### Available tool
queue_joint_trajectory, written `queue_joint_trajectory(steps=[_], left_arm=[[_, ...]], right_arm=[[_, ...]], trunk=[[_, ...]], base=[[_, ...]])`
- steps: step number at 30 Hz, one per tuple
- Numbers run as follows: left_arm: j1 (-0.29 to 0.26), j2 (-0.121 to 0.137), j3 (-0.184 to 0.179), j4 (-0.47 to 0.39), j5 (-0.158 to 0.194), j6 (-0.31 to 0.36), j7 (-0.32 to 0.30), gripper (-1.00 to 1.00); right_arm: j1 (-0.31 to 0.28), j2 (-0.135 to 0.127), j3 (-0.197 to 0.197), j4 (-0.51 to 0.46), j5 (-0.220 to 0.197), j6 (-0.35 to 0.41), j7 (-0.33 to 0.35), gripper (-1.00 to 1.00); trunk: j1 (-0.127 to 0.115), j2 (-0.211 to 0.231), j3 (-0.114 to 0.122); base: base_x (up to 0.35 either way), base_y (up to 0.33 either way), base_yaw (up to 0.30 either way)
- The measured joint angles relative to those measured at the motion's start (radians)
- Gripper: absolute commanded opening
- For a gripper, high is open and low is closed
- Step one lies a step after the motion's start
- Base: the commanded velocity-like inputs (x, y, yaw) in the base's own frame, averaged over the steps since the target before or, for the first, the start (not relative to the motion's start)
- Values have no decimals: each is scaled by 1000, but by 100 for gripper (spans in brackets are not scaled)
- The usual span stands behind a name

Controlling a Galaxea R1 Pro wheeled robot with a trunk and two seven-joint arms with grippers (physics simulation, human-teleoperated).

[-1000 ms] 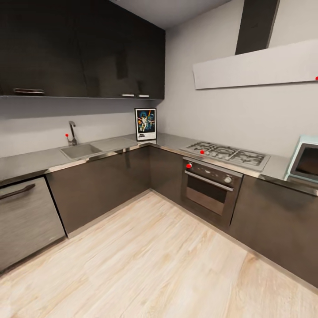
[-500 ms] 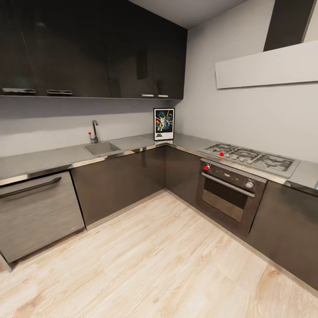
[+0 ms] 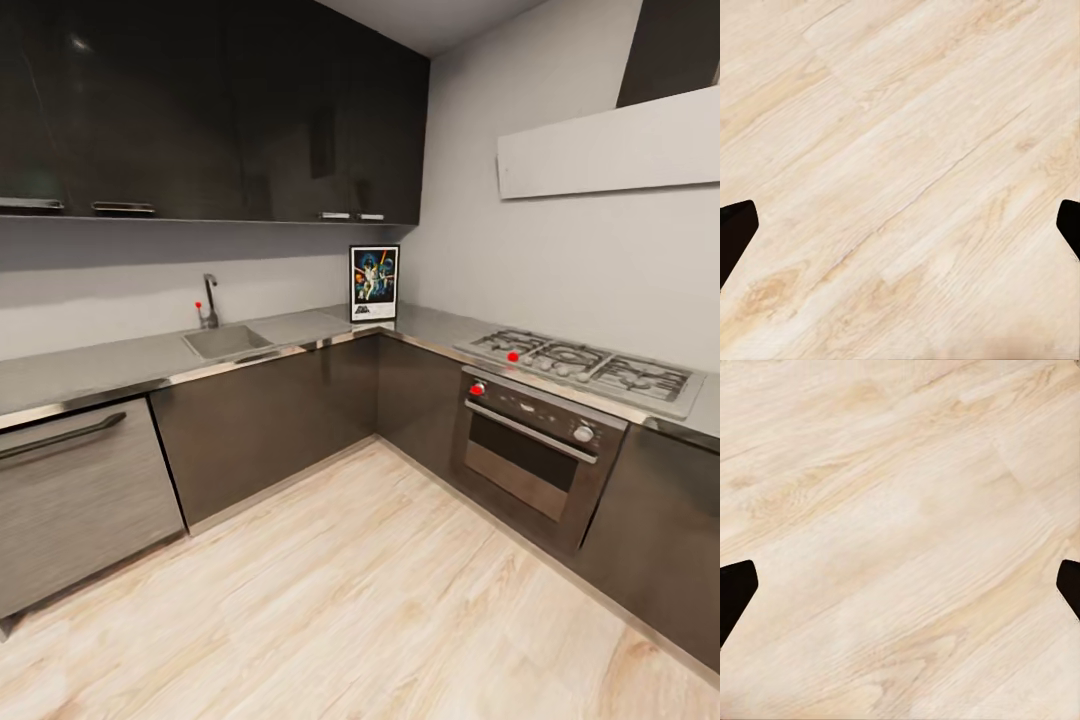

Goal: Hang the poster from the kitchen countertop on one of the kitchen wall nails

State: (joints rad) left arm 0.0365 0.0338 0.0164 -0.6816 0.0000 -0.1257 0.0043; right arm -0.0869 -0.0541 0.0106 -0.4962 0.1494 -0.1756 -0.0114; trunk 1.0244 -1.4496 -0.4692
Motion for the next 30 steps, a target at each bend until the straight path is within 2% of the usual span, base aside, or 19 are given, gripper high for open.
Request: queue_joint_trajectory(steps=[18,30], left_arm=[[0,0,0,-1,0,-1,-2,100],[0,1,0,-1,0,-1,-4,100]], right_arm=[[0,-1,1,0,1,0,1,100],[0,-1,1,0,2,0,0,100]], trunk=[[0,0,0],[0,0,0]], base=[[336,2,0],[324,149,0]])
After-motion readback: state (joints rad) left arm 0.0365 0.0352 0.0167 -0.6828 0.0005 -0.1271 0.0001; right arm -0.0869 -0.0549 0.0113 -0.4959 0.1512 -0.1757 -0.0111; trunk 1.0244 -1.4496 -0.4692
